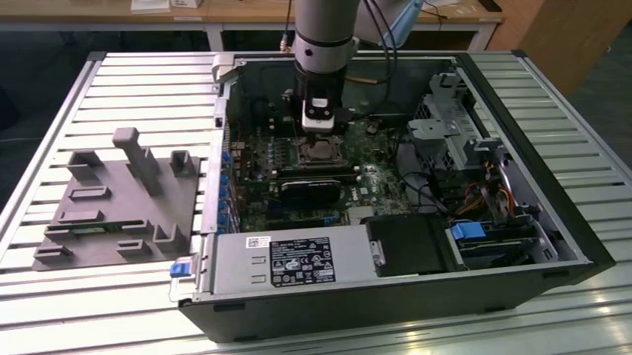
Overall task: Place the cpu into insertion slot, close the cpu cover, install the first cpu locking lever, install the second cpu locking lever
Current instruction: 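Close the cpu cover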
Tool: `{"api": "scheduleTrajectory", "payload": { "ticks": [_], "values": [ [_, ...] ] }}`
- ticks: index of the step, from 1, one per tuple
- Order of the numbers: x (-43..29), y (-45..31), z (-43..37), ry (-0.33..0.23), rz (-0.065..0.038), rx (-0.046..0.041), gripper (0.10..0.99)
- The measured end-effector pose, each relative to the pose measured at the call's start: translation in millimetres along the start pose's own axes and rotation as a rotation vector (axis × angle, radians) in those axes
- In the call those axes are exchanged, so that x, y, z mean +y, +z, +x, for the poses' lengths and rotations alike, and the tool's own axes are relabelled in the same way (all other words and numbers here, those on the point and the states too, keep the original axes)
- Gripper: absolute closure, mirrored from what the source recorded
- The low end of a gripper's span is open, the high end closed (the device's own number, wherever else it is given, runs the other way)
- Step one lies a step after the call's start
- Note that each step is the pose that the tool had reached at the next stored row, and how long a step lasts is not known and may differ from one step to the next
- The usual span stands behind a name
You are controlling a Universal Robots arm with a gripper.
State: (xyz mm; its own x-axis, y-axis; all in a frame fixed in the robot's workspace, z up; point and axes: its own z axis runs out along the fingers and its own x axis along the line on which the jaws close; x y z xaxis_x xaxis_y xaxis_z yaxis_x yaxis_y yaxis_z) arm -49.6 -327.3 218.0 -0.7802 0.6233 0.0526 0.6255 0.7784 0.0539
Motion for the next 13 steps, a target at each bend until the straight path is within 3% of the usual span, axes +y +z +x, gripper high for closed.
{"api": "scheduleTrajectory", "payload": {
  "ticks": [13],
  "values": [
    [0.0,0.0,0.0,-0.249,0.011,0.0148,0.98]
  ]
}}
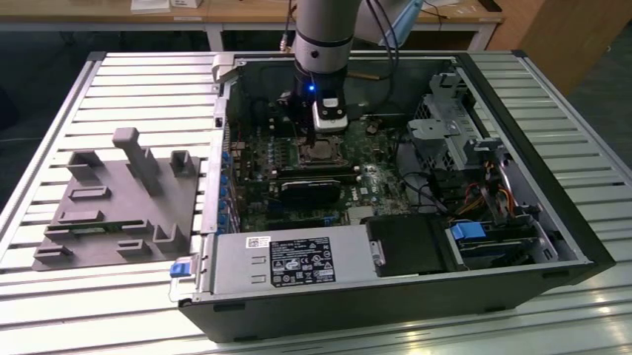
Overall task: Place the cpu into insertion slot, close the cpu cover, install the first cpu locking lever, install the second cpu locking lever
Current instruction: 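Close the cpu cover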
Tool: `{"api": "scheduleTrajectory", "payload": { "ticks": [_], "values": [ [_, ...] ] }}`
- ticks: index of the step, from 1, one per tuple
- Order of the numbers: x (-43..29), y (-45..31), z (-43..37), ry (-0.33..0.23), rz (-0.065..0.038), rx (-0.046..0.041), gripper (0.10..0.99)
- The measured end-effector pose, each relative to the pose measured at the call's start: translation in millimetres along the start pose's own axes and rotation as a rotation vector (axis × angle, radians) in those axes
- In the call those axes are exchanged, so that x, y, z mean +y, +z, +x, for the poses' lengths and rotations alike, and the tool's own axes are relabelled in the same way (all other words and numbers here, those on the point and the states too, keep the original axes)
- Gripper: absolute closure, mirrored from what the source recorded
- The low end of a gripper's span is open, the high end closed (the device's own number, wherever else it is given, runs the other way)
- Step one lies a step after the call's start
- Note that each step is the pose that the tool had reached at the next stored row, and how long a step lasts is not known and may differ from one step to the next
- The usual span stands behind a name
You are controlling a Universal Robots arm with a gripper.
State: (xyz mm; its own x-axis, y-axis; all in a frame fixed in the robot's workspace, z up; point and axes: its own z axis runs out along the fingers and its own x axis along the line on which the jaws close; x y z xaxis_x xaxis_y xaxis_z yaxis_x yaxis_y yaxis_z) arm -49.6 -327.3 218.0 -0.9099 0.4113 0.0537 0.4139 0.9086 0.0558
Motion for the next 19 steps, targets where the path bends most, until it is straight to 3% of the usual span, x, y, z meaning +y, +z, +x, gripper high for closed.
{"api": "scheduleTrajectory", "payload": {
  "ticks": [7,11,14,17,19],
  "values": [
    [0.0,0.2,0.0,-0.126,0.004,0.0067,0.98],
    [0.0,0.4,0.0,-0.194,0.005,0.0025,0.98],
    [0.0,0.3,0.0,-0.236,0.001,-0.0124,0.98],
    [0.0,0.3,0.0,-0.273,-0.008,-0.0384,0.98],
    [0.0,0.3,0.0,-0.295,-0.014,-0.0601,0.98]
  ]
}}
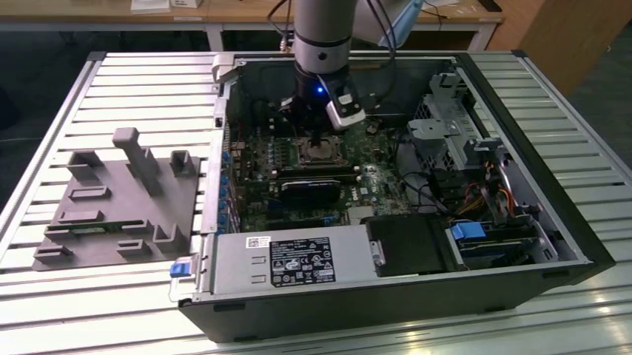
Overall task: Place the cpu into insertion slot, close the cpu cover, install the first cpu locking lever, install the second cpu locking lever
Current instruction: 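Close the cpu cover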
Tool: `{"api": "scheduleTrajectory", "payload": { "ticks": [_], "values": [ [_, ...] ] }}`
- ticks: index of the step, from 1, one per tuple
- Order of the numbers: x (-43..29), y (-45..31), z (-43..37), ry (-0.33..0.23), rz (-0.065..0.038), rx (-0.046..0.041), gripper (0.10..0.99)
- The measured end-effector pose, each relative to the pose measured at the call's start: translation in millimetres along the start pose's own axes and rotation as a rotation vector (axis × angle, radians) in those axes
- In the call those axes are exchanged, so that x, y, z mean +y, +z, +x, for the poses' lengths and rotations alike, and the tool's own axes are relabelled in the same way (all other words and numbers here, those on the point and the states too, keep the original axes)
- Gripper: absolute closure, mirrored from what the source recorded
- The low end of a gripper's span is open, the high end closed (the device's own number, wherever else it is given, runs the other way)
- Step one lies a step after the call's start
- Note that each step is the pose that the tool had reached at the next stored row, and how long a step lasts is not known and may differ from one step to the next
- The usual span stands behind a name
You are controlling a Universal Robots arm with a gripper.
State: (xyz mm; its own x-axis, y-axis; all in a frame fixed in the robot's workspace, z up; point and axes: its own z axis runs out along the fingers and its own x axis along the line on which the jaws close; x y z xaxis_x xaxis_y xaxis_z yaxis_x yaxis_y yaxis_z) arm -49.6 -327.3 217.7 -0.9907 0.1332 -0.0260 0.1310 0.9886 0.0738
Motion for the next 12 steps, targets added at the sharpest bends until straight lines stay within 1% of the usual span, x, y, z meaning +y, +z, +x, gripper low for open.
{"api": "scheduleTrajectory", "payload": {
  "ticks": [2,4,5,6,8,12],
  "values": [
    [0.0,0.1,0.0,-0.019,-0.004,-0.0196,0.98],
    [0.0,0.0,0.0,-0.033,-0.006,-0.0355,0.98],
    [0.0,0.1,0.1,-0.033,-0.005,-0.0414,0.98],
    [0.1,0.1,0.1,-0.034,-0.002,-0.0437,0.98],
    [0.0,-0.3,0.1,-0.034,0.002,-0.0441,0.98],
    [0.4,-5.1,0.0,-0.033,0.002,-0.0443,0.98]
  ]
}}
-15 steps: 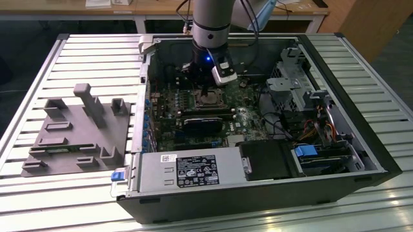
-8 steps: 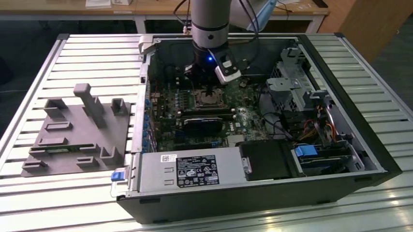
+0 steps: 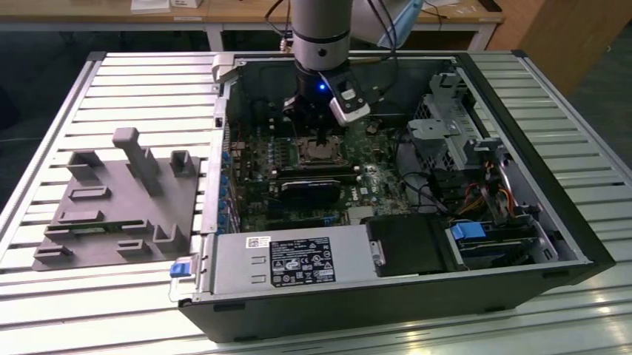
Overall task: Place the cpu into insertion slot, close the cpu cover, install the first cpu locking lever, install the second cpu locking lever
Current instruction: 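Close the cpu cover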
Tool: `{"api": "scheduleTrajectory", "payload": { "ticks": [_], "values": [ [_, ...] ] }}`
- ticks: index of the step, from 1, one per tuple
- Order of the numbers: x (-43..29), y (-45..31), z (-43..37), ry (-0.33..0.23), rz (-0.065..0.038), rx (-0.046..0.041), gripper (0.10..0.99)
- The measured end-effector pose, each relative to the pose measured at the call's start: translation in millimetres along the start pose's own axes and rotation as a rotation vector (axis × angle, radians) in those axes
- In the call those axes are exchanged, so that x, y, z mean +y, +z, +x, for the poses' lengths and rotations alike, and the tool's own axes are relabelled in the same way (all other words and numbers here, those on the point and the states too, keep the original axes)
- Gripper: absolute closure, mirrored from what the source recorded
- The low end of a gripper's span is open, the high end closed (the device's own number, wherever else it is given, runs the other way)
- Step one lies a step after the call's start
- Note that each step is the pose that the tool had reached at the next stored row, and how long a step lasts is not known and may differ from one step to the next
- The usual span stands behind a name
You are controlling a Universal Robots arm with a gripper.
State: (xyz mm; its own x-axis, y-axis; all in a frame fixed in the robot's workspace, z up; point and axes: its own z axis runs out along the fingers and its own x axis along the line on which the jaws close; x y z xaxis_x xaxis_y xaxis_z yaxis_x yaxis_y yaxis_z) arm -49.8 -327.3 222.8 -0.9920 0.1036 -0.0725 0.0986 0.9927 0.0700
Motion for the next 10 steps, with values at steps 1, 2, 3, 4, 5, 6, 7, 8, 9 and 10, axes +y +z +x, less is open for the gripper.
{"api": "scheduleTrajectory", "payload": {
  "ticks": [1,2,3,4,5,6,7,8,9,10],
  "values": [
    [0.1,-1.7,-0.1,0.0,0.0,0.0,0.98],
    [0.3,-3.7,-0.3,0.001,0.0,-0.0001,0.98],
    [0.4,-5.8,-0.4,0.001,0.0,-0.0001,0.98],
    [0.6,-7.7,-0.6,0.002,0.0,-0.0002,0.98],
    [0.7,-9.9,-0.8,0.002,0.0,-0.0002,0.98],
    [0.8,-11.8,-0.9,0.003,0.0,-0.0002,0.98],
    [1.0,-13.8,-1.1,0.003,0.0,-0.0002,0.98],
    [1.1,-15.9,-1.2,0.004,0.0,-0.0003,0.98],
    [1.3,-18.1,-1.4,0.004,0.0,-0.0003,0.98],
    [1.4,-20.3,-1.6,0.004,0.0,-0.0003,0.98]
  ]
}}
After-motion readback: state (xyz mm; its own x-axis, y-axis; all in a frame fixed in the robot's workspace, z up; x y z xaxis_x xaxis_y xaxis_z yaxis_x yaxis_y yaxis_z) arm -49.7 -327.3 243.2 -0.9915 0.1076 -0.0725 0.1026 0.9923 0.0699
